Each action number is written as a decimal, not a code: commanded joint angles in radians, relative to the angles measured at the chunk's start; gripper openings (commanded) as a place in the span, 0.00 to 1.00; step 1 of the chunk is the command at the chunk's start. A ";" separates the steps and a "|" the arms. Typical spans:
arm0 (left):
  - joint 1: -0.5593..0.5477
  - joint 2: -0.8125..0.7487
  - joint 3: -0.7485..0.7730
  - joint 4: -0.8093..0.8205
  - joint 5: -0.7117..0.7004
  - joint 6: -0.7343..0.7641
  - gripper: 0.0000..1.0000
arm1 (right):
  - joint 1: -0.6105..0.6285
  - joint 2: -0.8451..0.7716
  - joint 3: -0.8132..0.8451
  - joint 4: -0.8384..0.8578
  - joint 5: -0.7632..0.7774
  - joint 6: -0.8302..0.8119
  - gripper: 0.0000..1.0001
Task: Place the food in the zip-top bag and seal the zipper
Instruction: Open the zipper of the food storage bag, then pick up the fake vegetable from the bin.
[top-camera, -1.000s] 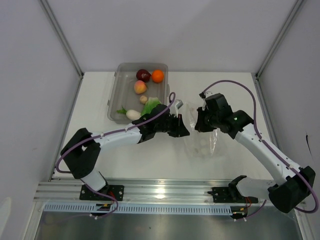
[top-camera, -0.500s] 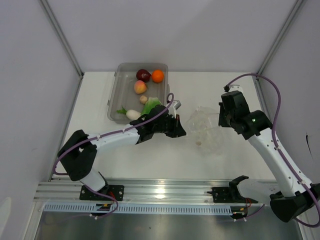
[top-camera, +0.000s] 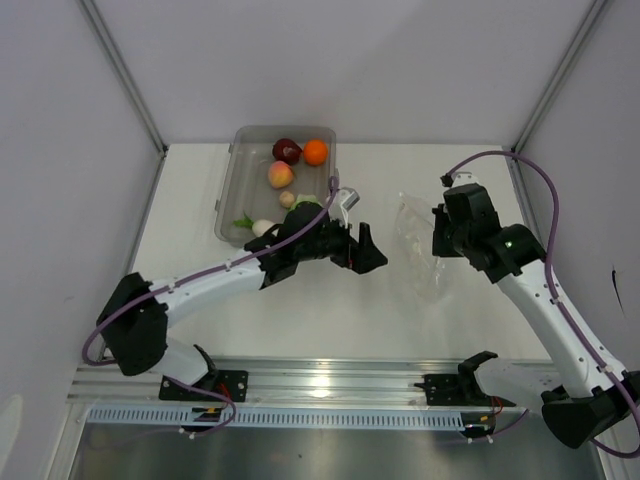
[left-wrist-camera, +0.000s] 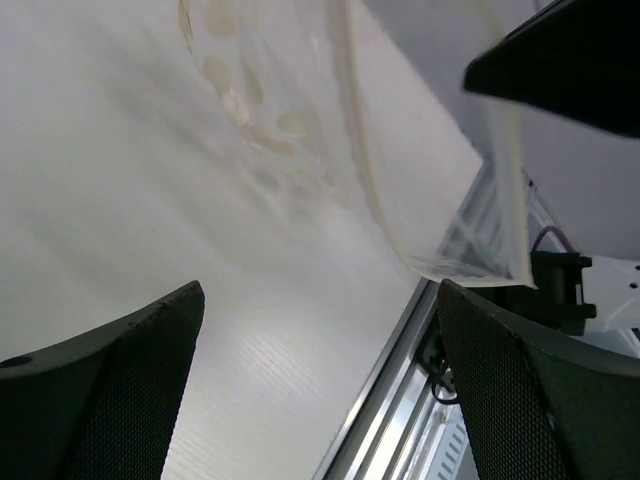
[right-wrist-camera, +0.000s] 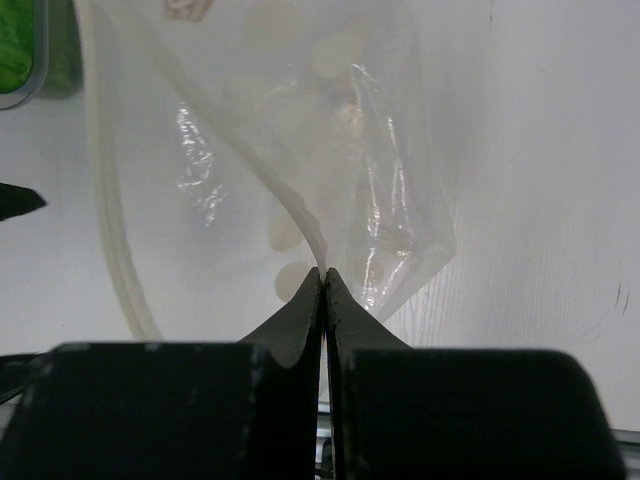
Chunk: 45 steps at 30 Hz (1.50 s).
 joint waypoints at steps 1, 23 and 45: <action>0.004 -0.127 0.056 0.017 -0.060 0.060 1.00 | 0.001 -0.016 -0.012 0.037 -0.026 -0.011 0.00; 0.485 -0.104 0.326 -0.308 -0.059 0.068 0.99 | 0.016 0.018 0.010 0.058 -0.034 -0.015 0.00; 0.620 0.335 0.669 -0.749 -0.025 -0.153 0.98 | 0.049 0.043 0.010 0.066 -0.035 0.011 0.00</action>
